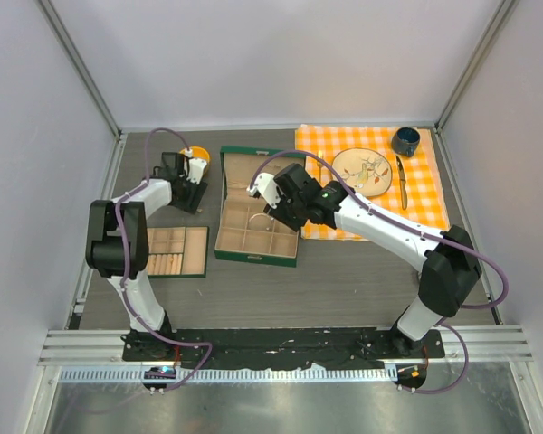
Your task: Organize the mixed jewelry
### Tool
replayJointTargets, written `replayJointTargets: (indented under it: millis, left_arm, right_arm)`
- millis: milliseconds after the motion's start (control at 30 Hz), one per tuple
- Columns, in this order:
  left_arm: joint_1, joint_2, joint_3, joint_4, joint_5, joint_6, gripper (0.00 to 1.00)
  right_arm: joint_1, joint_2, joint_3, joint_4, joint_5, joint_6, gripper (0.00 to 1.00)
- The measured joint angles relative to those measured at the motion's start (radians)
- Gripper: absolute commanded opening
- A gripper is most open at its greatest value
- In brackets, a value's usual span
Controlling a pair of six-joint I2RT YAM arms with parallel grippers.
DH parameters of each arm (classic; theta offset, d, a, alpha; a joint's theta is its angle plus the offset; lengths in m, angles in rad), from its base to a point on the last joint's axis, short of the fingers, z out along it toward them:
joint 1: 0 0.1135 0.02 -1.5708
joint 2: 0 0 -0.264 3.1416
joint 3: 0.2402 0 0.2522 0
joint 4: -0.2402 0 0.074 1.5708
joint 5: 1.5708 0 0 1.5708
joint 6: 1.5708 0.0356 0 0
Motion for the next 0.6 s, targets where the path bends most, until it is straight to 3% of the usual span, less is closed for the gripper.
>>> replayJointTargets:
  millis: [433, 600]
  left_arm:
    - [-0.002, 0.041, 0.064, -0.018, 0.016, -0.002, 0.45]
    - [-0.003, 0.048, 0.069, -0.031, 0.031, -0.002, 0.44]
  right_arm:
    - [0.0, 0.0, -0.009, 0.003, 0.0, 0.0, 0.37]
    - [0.0, 0.0, -0.011, 0.004, 0.004, 0.0, 0.37]
